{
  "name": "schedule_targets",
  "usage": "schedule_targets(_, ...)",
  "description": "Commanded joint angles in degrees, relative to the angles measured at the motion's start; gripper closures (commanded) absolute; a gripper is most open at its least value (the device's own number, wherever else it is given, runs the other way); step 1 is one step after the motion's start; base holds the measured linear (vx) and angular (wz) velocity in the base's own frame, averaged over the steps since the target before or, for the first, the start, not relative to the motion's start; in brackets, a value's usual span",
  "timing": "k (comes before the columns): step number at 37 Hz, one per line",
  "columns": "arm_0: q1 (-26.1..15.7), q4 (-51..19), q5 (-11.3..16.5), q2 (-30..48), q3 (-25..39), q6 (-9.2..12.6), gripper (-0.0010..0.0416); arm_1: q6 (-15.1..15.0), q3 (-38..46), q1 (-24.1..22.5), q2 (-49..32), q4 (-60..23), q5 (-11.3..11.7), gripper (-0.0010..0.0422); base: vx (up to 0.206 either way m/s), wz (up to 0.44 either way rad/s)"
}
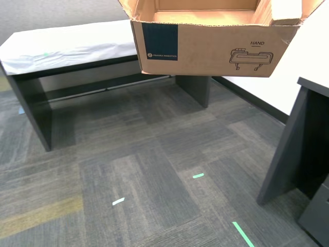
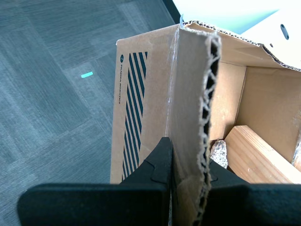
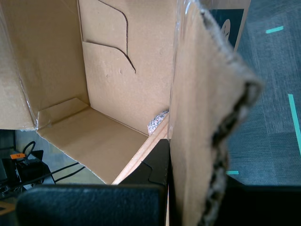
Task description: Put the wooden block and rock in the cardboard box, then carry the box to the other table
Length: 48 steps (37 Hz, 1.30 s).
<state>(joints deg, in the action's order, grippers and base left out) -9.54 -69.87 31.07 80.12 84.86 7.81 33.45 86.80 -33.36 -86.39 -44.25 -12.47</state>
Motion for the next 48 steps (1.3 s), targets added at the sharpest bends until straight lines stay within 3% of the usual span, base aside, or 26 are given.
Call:
schedule_targets(1,0.0,0.0,0.4,0.0,0.0,0.1,0.0406,-0.1,0.1,0.0,0.1,0.2,0.5,0.0412,-0.001,0.210)
schedule_targets(12,0.0,0.2,0.4,0.0,0.0,-0.3,0.0406,-2.6,0.1,0.0,0.1,0.2,0.5,0.0412,0.000,0.228)
schedule_targets(30,0.0,0.2,0.4,0.0,0.0,-0.1,0.0406,-2.6,0.1,-0.1,0.1,-0.7,-0.3,0.0412,0.036,0.215)
schedule_targets(48,0.0,-0.1,0.4,0.0,0.0,-0.3,0.0406,-2.7,0.1,-0.1,0.1,-0.9,-0.7,0.0413,0.127,0.097)
